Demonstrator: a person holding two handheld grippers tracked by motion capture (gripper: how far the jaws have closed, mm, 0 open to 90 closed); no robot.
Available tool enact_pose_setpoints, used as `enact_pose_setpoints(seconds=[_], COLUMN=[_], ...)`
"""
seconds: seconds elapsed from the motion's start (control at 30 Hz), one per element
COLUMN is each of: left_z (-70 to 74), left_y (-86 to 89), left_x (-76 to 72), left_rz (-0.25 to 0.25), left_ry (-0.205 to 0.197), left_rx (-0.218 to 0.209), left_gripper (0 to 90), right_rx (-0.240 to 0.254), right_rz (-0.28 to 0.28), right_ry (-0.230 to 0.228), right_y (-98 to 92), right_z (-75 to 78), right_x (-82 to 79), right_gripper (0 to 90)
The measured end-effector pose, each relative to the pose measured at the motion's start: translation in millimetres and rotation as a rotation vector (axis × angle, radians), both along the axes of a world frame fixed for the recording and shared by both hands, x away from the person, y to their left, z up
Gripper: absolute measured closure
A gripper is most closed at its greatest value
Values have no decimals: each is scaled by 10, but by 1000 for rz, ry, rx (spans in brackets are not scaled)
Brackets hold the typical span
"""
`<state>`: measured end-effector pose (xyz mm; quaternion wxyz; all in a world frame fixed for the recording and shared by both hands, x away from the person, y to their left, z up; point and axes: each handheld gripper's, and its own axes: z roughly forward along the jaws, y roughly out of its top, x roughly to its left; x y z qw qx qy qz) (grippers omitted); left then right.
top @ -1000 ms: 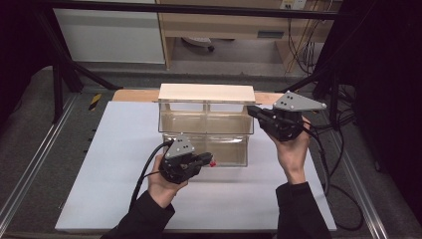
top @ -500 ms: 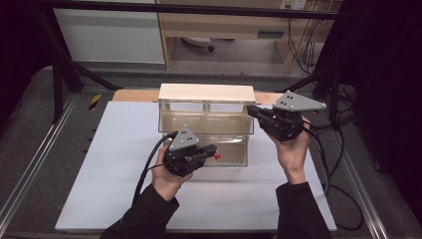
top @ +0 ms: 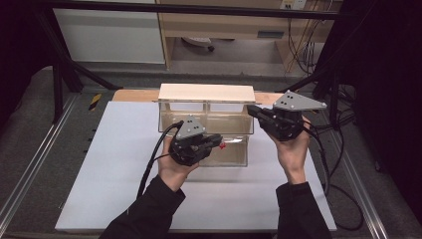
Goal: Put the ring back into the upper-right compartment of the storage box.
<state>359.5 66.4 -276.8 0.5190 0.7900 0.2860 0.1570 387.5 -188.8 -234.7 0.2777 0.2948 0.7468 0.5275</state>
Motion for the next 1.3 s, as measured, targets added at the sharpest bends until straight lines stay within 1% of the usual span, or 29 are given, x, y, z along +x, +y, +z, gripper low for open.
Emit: enact_pose_setpoints(seconds=[0.13,0.27,0.6,0.7,0.73,0.87,1.03,1.17,1.3], left_z=[19,50,116,131,132,127,98,69,34], left_y=[-24,-30,-74,-89,-98,-112,-146,-179,-214], left_x=[21,48,157,189,199,232,278,321,354], left_rz=[5,11,30,35,39,47,55,61,65], left_ry=[-7,-13,-22,-26,-28,-33,-43,-43,-53], left_rx=[3,-5,-14,-6,-11,-12,-4,-5,13], left_gripper=[865,865,864,865,864,864,864,864,864], right_rx=[0,-2,-3,-2,0,1,-2,0,-1], right_rz=[1,2,1,1,1,4,3,4,5], right_ry=[1,1,1,1,0,1,1,1,1], right_y=[4,7,5,5,8,13,17,21,21], right_z=[2,4,8,7,6,5,12,11,13], right_x=[-1,-1,-4,-4,-3,-2,-3,-3,-5], right_gripper=[900,900,900,900,900,900,900,900,900])
